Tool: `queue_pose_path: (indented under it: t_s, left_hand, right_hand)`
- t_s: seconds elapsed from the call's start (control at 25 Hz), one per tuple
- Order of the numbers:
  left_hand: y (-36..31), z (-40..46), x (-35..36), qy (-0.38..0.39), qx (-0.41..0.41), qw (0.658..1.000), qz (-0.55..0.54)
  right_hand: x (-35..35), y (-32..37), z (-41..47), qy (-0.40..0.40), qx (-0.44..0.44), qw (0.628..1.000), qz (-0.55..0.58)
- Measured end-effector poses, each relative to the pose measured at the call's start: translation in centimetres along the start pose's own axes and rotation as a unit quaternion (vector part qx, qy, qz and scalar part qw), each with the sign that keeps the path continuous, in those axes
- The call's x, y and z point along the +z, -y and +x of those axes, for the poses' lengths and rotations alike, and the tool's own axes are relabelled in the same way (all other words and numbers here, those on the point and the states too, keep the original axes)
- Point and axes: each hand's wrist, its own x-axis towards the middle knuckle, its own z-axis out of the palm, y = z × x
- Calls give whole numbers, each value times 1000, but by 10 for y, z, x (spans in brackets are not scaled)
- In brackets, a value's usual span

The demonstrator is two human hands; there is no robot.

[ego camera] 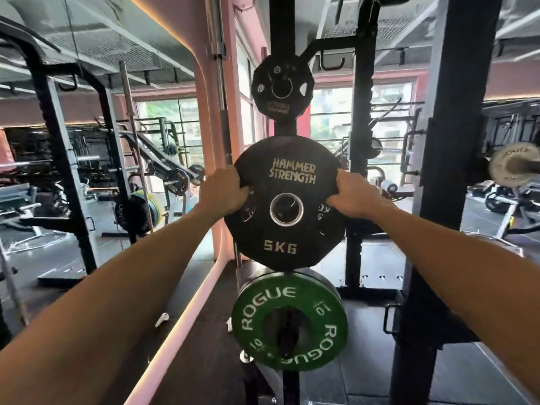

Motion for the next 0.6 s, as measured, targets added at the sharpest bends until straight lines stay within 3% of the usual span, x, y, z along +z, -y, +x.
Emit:
queue_pose_path:
  t_s: [0.48, 0.6]
  left_hand:
    - [43, 79, 122, 62, -19, 997, -34]
    - [48, 92, 148, 64, -28, 997, -46]
  right_hand:
    - [103, -30, 96, 51, 82, 994, -50]
    - [124, -37, 114, 32, 97, 993, -53]
